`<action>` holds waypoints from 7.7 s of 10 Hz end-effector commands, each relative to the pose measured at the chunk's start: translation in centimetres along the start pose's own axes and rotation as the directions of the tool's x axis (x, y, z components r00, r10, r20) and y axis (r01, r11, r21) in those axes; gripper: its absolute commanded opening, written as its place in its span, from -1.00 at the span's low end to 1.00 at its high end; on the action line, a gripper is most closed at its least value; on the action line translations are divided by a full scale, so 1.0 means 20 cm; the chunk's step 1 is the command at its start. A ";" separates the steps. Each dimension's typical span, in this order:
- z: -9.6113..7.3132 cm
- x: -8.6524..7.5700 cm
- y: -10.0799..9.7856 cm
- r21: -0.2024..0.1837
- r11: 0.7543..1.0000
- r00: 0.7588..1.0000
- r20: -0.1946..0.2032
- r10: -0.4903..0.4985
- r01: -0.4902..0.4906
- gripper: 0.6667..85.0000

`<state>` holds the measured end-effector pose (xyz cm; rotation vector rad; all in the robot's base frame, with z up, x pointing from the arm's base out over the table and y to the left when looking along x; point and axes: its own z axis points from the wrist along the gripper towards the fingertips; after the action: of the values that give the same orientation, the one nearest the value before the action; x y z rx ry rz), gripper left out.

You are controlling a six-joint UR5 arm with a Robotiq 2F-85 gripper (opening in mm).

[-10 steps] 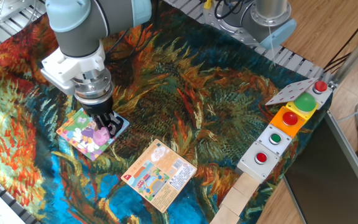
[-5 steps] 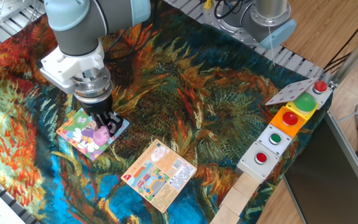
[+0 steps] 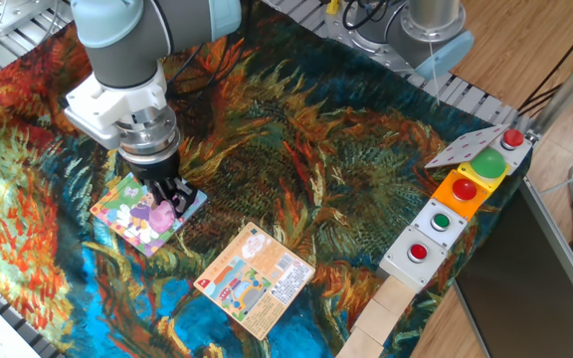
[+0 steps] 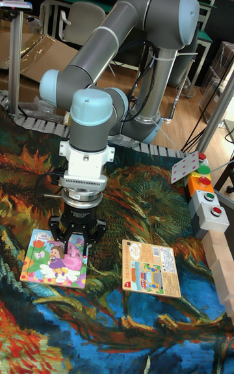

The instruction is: Assemble one piece of a puzzle

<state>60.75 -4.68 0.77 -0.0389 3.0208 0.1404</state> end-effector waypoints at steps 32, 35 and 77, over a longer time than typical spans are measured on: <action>-0.18 -0.16 0.01 0.049 0.948 0.945 0.079 -0.316 0.313 -0.98; -0.18 -0.16 -0.01 0.068 0.913 0.912 0.062 -0.406 0.402 -0.98; -0.13 -0.06 -0.23 0.092 0.552 0.560 -0.127 -0.819 0.829 -0.98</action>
<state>60.83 -8.98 3.26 -1.4396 2.7118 -0.1501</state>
